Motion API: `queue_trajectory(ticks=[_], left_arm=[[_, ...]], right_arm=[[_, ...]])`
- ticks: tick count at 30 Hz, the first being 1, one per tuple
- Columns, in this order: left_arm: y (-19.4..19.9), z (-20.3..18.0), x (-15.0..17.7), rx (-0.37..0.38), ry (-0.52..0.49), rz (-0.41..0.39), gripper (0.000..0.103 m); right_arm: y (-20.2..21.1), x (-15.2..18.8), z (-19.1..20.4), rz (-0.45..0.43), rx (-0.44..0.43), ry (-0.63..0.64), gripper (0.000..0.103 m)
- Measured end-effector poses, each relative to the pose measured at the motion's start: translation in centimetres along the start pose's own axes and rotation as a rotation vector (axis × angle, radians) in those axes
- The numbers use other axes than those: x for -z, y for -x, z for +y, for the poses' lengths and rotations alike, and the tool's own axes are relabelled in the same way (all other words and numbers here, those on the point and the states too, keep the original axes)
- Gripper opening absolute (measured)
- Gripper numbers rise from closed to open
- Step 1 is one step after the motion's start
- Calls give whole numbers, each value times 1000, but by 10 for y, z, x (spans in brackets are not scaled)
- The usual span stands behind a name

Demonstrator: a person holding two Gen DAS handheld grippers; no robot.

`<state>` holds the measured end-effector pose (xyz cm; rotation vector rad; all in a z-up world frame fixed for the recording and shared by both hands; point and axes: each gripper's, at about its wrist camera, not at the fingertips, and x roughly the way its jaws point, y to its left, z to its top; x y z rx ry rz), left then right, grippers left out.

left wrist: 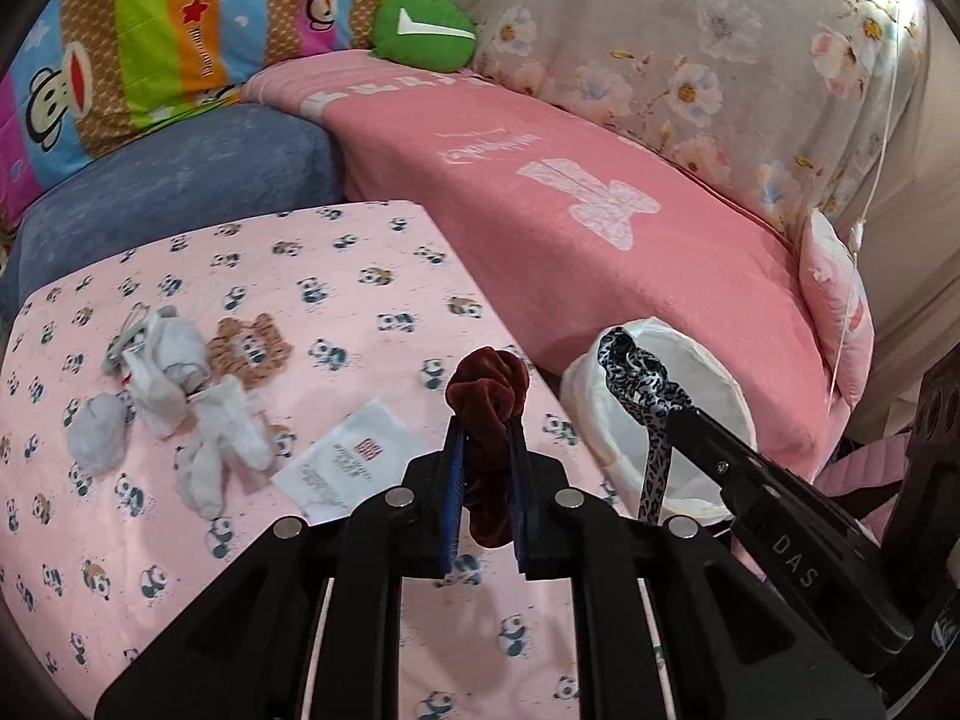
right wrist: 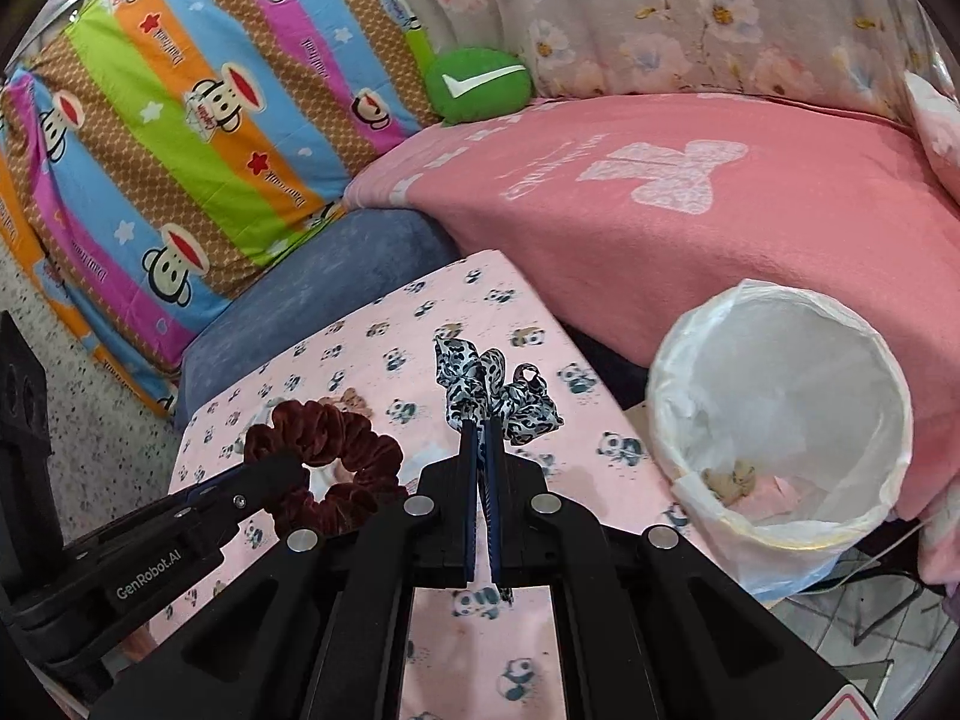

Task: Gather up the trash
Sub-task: 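Carry both scrunchies in the tools over the white bin, then open both tools to drop the scrunchies into the bin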

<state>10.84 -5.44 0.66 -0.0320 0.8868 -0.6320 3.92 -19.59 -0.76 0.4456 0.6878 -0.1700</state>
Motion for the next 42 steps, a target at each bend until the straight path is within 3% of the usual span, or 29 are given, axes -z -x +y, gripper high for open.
queue_trajectory(ticks=[7,15,28,31,32,35,42], left_arm=[[-29,-75,-9,85,-109,22,13],[-59,-130,-9,134,-198,62,13],[-93,-168,-5,143,-267,116,15],[-98,-168,-6,148,-260,121,17],[-99,-167,-6,143,-257,121,20],[-101,-162,-7,107,-242,112,48],[-101,-152,-8,69,-233,97,50]], right_arm=[[26,-1,-76,-35,76,-109,4],[37,-1,-139,-57,126,-205,4],[28,-4,-183,-48,136,-252,4],[24,-7,-186,-47,141,-254,11],[23,-7,-186,-50,148,-254,13],[21,-8,-185,-45,152,-252,21],[16,-9,-184,-33,157,-255,26]])
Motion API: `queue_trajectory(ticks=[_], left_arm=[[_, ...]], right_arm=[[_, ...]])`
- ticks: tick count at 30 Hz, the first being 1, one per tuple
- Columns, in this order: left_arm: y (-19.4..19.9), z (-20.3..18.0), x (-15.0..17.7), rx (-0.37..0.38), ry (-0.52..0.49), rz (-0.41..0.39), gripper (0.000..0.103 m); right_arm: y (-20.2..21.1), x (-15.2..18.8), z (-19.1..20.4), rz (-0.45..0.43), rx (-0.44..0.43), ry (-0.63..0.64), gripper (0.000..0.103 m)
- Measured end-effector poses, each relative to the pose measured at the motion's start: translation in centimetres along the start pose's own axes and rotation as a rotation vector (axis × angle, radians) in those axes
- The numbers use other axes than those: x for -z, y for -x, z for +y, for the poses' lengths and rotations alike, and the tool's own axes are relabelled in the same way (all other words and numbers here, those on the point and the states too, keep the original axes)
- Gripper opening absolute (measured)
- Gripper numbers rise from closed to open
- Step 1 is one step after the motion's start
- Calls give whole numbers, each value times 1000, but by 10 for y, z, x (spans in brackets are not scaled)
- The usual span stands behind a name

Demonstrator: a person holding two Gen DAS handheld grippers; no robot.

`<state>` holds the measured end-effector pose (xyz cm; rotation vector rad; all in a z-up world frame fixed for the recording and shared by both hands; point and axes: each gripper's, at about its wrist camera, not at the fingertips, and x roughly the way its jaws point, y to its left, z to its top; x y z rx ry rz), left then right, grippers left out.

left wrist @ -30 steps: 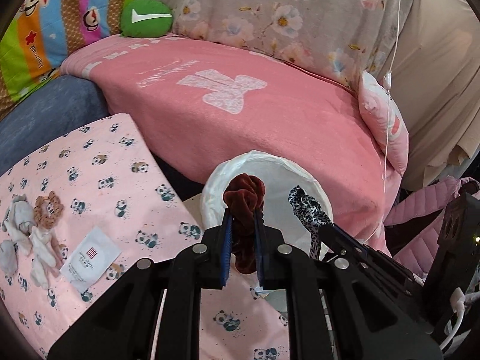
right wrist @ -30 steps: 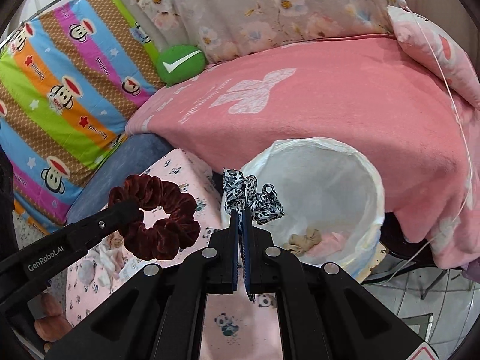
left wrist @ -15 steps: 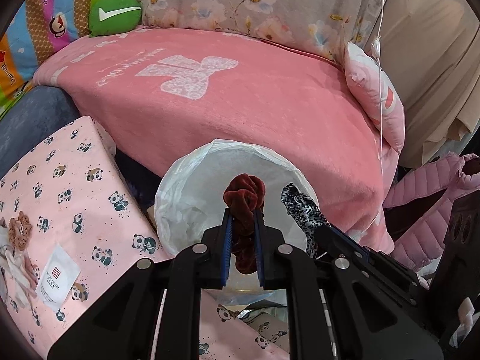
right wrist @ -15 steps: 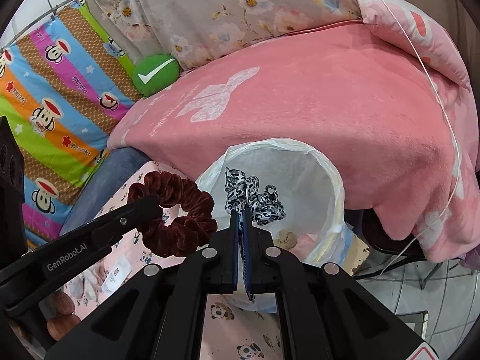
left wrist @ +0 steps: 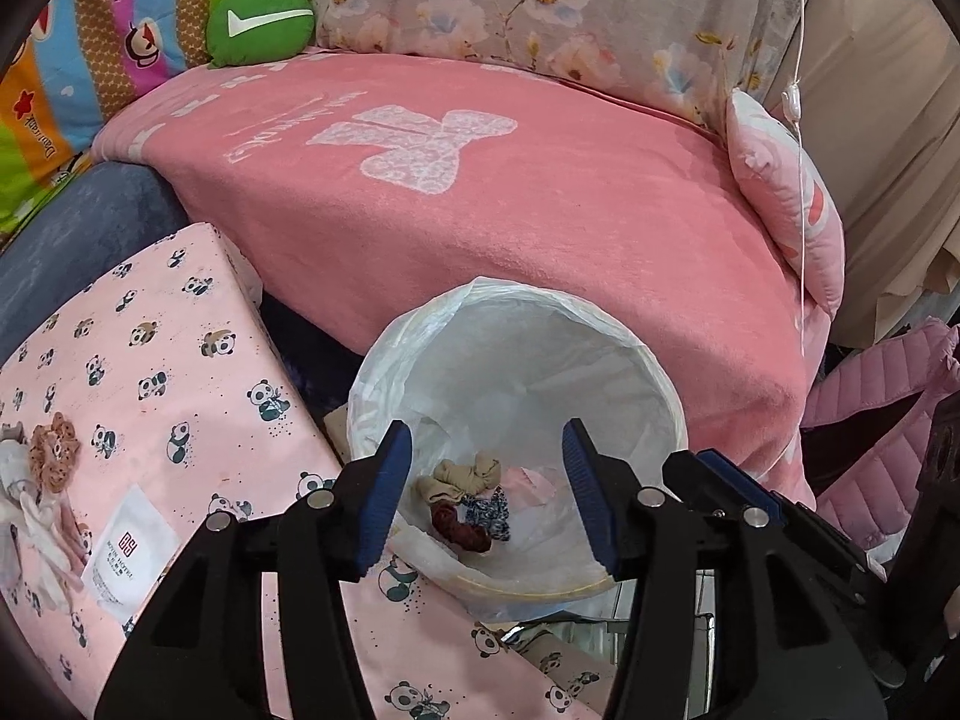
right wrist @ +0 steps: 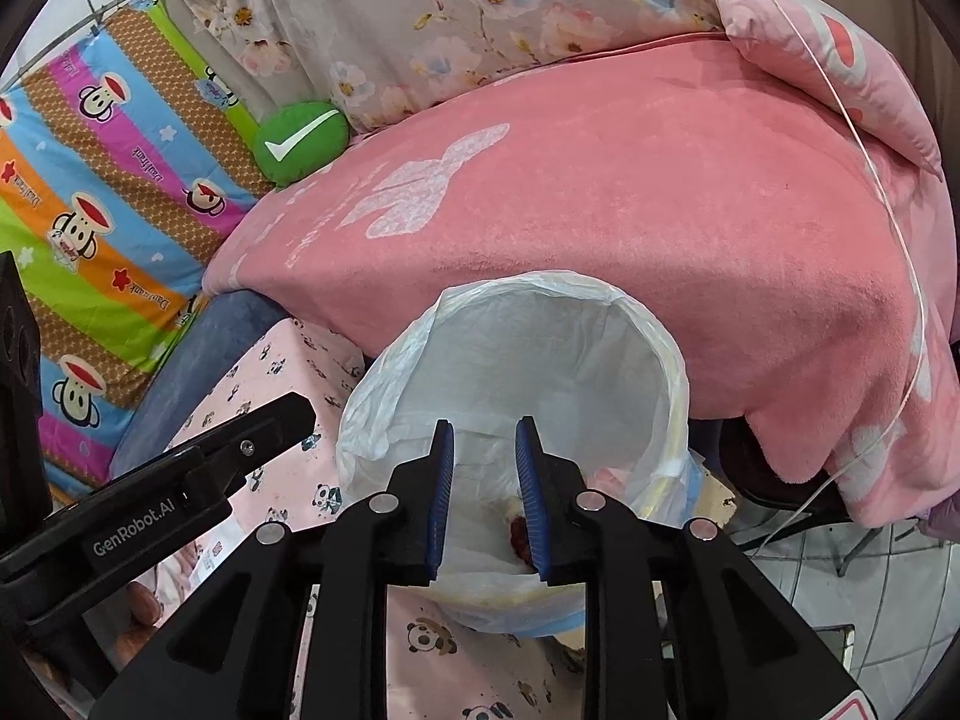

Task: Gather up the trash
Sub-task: 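Open both tools to drop the scrunchies into the bin, then move both open tools back to the remaining socks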

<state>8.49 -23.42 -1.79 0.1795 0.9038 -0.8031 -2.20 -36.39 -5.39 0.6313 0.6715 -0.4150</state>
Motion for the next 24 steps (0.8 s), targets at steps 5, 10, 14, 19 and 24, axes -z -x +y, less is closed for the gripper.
queue_trajectory(ticks=[5,10,14,19,24], left_arm=[[1,6,2,-17,8,-2,50],[3,14,6,-25,26,3,50],[7,21,9,-29,39,2,50],[15,34,13,-35,68,1,50],[23,54,20,-49,117,2,54]], right_arm=[[0,1,4,3,-4,7,31],[1,4,12,6,-6,17,32],[2,5,18,8,-10,22,32],[3,9,30,10,-16,45,33],[4,16,48,17,-25,73,38]])
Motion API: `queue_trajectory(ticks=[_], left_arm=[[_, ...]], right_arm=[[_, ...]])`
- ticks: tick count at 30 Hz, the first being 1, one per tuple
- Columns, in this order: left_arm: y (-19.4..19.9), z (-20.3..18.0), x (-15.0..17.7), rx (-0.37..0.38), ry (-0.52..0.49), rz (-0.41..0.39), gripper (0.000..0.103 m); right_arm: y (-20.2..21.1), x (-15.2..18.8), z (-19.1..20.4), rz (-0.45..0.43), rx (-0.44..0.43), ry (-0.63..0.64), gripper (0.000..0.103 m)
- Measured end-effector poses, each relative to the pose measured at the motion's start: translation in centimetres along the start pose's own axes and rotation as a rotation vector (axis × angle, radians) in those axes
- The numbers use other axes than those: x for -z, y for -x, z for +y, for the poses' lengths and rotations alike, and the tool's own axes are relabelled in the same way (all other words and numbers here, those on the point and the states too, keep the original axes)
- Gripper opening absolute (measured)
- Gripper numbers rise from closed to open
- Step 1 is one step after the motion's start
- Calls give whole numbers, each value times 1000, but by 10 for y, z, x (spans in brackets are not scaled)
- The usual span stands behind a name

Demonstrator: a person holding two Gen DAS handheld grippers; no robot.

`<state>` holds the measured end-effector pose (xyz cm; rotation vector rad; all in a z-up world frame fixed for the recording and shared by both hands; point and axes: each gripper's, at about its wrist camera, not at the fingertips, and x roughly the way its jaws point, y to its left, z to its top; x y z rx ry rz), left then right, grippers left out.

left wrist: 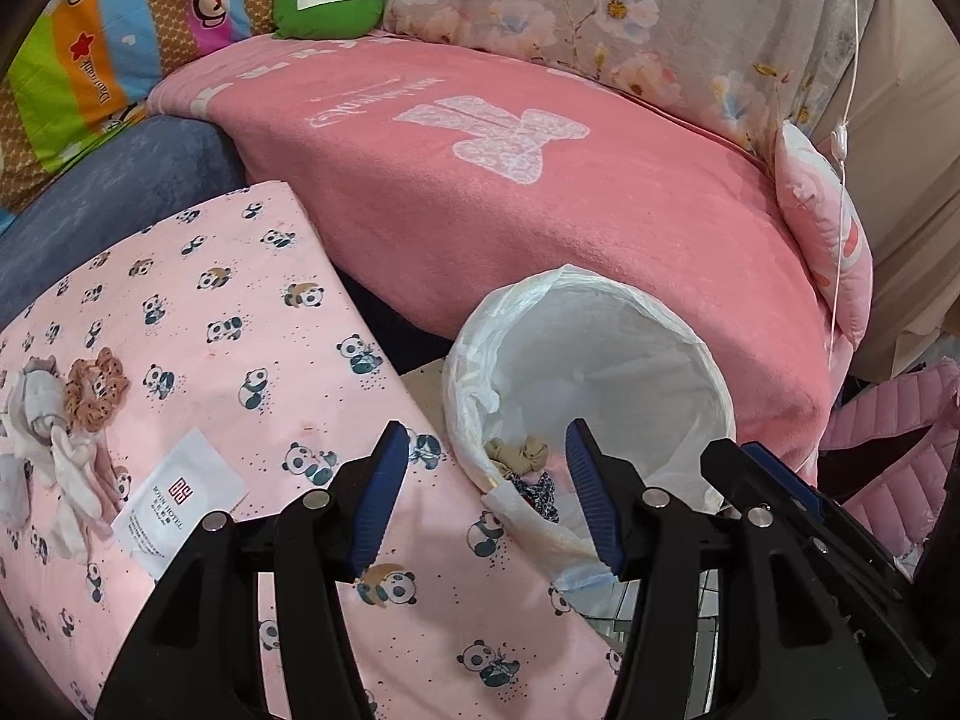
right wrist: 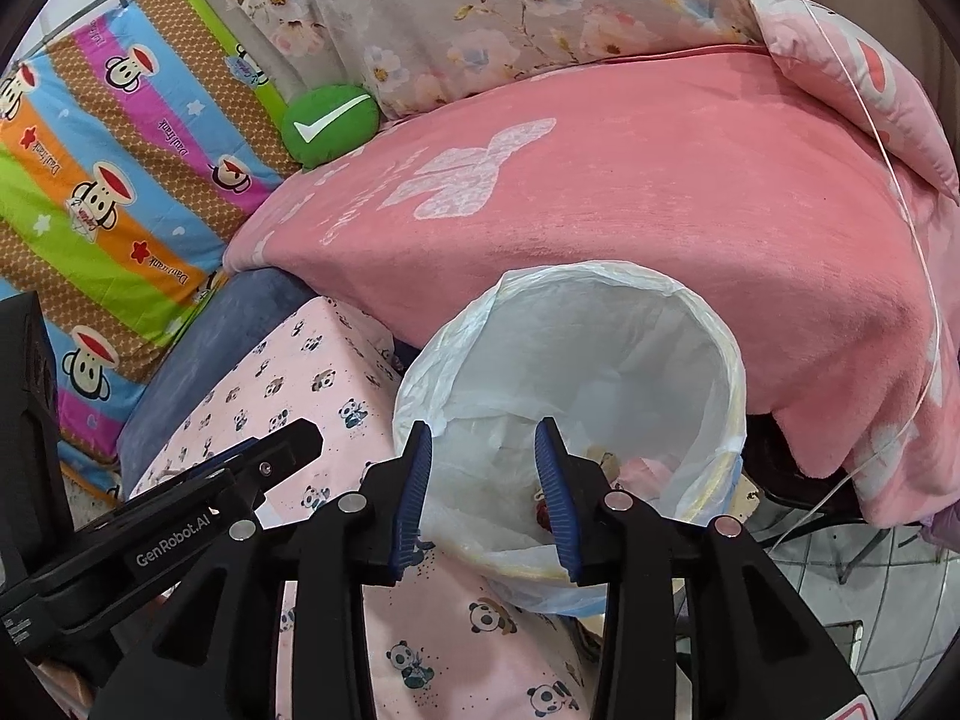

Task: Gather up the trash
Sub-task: 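Move both open tools back to the remaining socks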

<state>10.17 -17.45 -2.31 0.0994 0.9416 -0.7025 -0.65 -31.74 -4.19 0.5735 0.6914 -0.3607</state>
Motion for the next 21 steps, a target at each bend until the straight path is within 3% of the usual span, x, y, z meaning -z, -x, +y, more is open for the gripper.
queue_trajectory(ticks=[12,21], left_arm=[[27,69,15,-83,124,-28,68],[54,136,32,-191,217,-63,75]], right_arm=[[-6,19,60,45,-47,97,39],[-16,40,125,83,-98,199,42]])
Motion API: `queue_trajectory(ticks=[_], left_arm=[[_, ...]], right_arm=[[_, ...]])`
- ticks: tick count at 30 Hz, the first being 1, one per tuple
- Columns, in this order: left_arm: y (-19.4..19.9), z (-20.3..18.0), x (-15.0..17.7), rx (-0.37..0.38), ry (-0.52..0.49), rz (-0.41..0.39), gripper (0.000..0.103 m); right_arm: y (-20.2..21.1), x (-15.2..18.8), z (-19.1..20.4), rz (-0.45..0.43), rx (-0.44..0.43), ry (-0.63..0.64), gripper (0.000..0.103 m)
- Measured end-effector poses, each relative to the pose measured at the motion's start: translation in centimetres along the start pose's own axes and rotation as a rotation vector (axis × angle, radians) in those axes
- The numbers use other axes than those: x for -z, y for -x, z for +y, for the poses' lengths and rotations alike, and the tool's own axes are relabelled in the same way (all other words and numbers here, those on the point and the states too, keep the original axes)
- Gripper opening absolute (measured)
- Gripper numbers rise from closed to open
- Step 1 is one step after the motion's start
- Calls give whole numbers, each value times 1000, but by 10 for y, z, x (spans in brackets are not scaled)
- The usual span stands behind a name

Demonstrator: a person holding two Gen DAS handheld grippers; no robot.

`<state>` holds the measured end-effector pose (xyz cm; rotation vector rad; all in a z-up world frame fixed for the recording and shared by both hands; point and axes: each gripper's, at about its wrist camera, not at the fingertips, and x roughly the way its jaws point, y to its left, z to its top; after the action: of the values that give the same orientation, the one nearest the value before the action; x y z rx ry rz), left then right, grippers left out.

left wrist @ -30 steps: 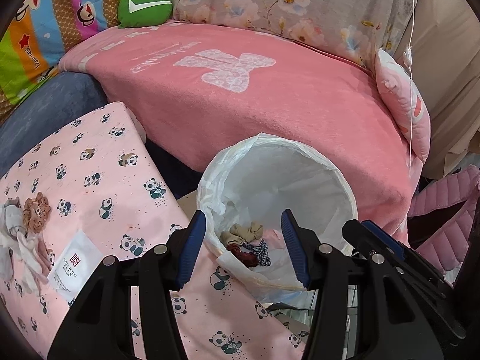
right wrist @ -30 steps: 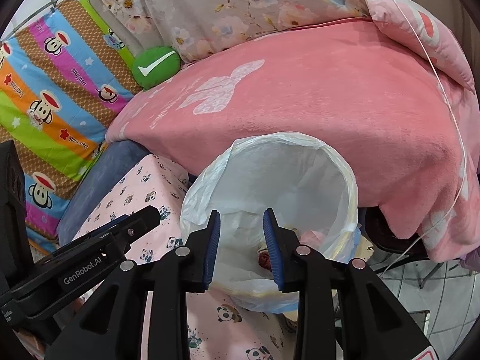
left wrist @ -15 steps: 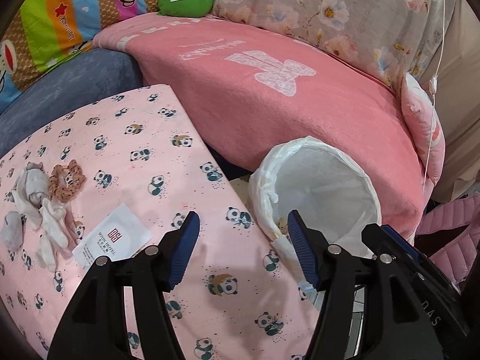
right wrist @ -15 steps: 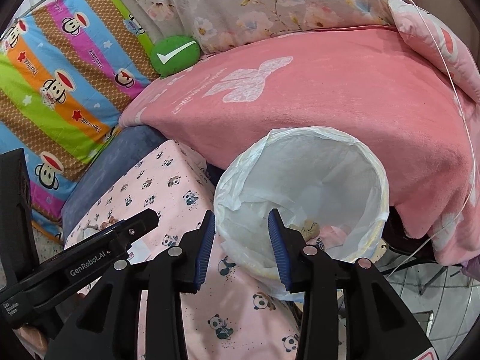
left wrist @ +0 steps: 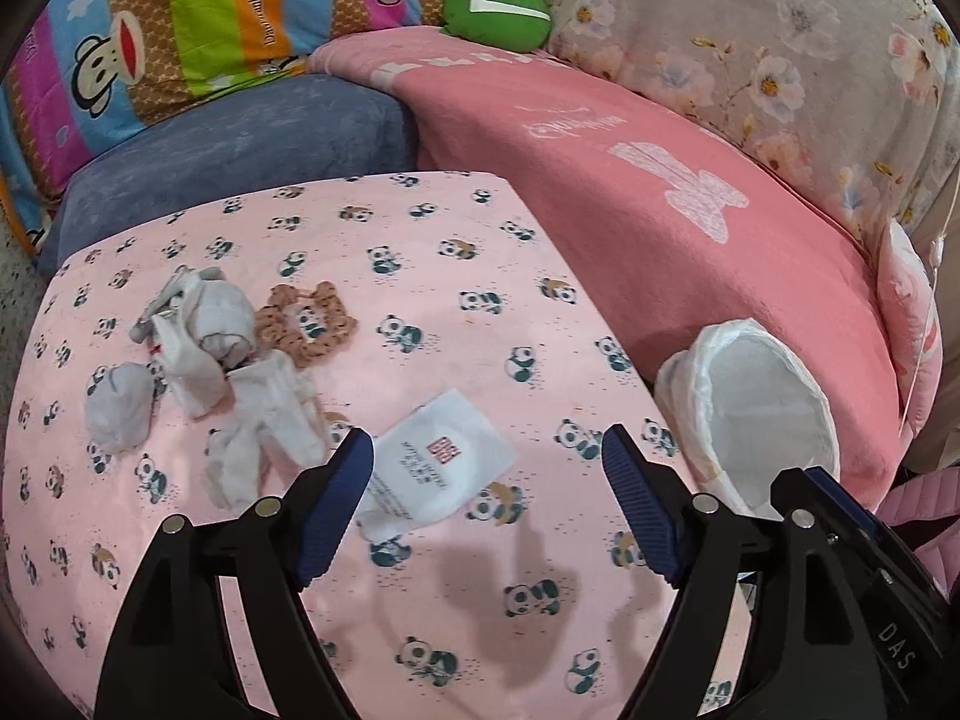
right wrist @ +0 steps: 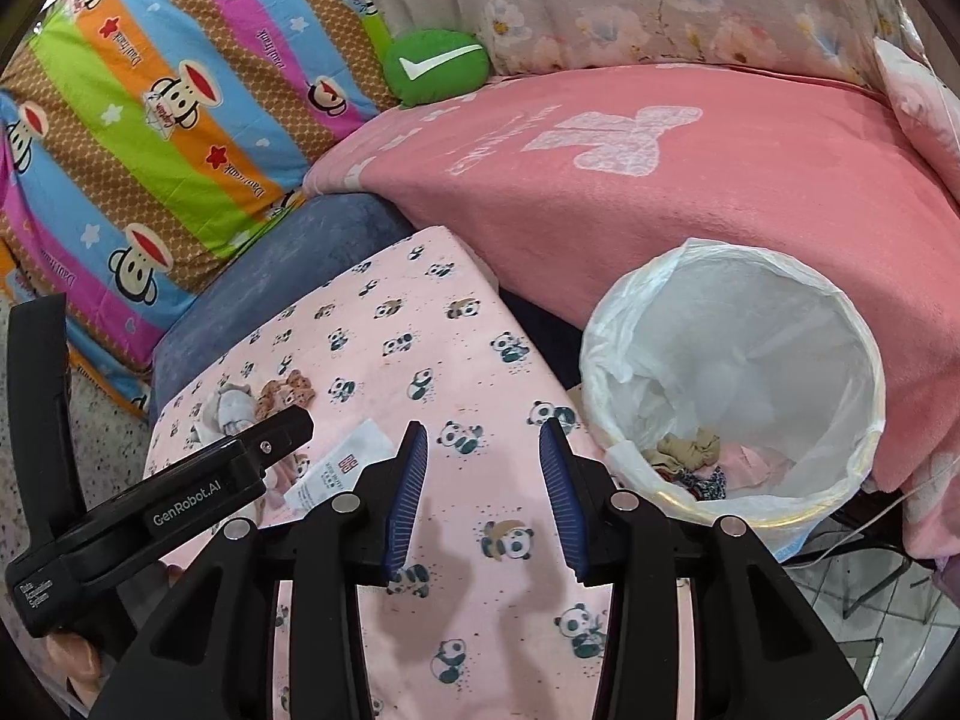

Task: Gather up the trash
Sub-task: 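Move both open tools back to the remaining socks, then grasp the light blue sock with the left tool while the right grasps a white sock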

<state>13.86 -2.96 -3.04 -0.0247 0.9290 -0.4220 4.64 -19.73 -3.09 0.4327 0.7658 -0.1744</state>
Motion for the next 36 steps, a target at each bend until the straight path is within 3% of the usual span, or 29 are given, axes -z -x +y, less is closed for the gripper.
queue_trajectory(ticks=[13,18,27,36], left_arm=[[14,139,11,-169,221,0,75],[10,187,15,-201,303,14,75],[-11,238,15,-185,396,53,75],[-28,246,14,-104,415,65,72]], right_arm=[[-43,13,102,77,-85,154,43],[-66,18,139,114,-101,199,43],[-109,21,185,165,-116,243,43],[-145,21,205,208,-100,266,43]])
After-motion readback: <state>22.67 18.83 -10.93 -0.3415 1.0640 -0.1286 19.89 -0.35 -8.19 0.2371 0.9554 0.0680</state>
